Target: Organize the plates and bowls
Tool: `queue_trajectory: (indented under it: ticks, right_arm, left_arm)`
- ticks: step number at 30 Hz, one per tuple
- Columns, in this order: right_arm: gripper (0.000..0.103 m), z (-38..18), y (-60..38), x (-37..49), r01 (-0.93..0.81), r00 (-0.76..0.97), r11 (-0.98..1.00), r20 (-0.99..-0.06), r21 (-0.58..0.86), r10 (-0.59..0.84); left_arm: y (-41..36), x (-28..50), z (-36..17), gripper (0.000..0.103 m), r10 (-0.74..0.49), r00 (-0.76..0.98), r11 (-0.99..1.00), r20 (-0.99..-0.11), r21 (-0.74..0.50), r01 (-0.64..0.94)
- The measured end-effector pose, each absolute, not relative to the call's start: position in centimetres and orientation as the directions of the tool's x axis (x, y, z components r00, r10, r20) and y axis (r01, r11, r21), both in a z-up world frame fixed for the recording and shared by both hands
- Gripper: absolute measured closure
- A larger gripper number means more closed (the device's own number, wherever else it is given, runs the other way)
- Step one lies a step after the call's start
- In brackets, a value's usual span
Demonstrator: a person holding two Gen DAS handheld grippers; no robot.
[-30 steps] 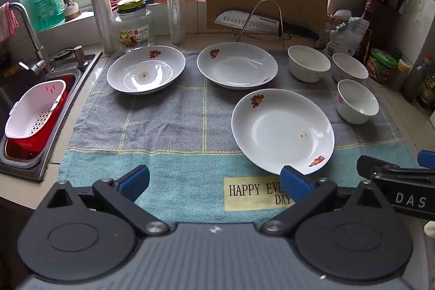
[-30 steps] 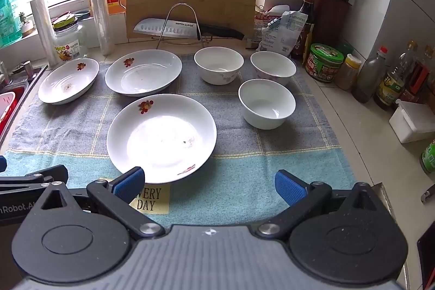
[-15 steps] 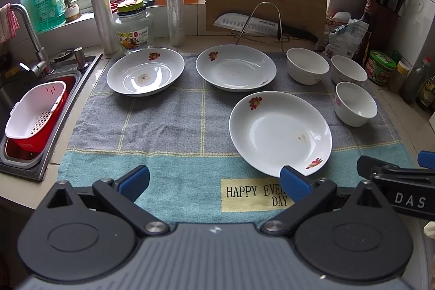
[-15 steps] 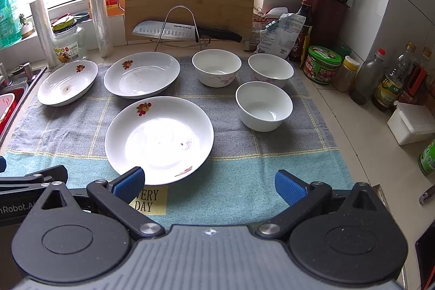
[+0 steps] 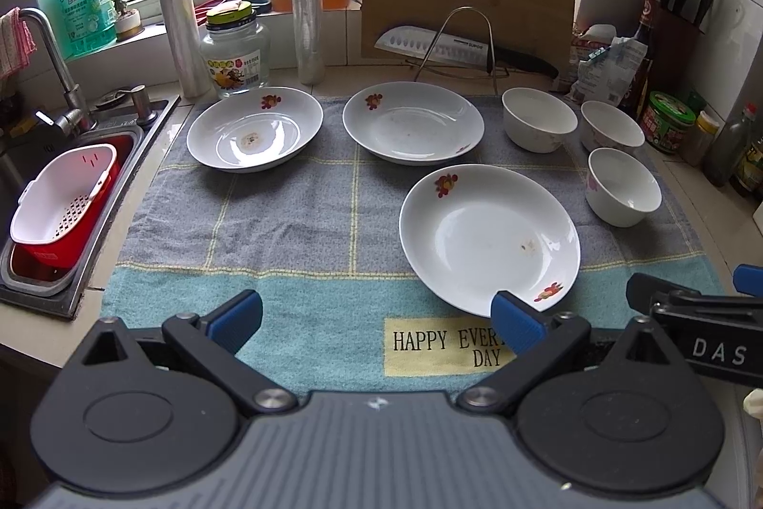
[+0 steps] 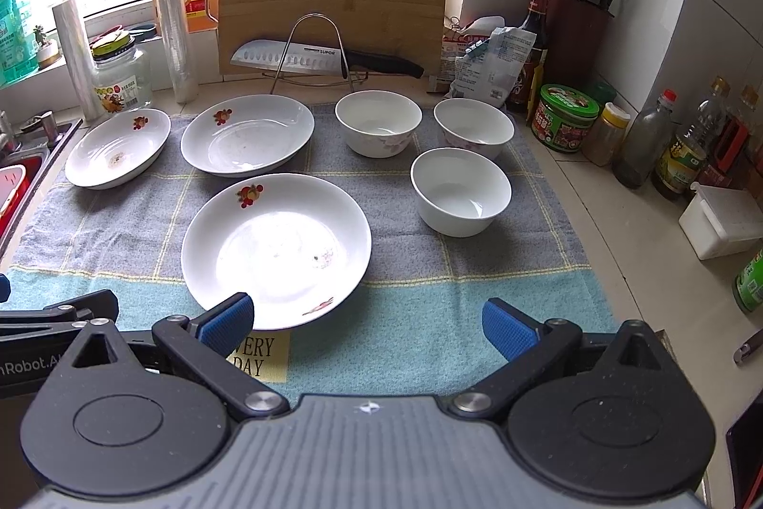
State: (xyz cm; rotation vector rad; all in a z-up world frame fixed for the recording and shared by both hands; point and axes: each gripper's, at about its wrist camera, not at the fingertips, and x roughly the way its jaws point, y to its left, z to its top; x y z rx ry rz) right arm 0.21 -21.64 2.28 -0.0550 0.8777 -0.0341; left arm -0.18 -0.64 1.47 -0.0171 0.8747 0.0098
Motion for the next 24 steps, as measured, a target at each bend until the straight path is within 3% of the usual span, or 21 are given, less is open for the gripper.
queue_trajectory:
  ticks: [24]
  right_arm:
    - [0.0,2.08,-21.65,0.71,0.0,0.641,0.998,-0.766,-0.062,-0.048]
  left_arm:
    - [-0.62,-0.14,1.12,0.002,0.008,0.646,1.0,-0.763,-0.011,-0.026]
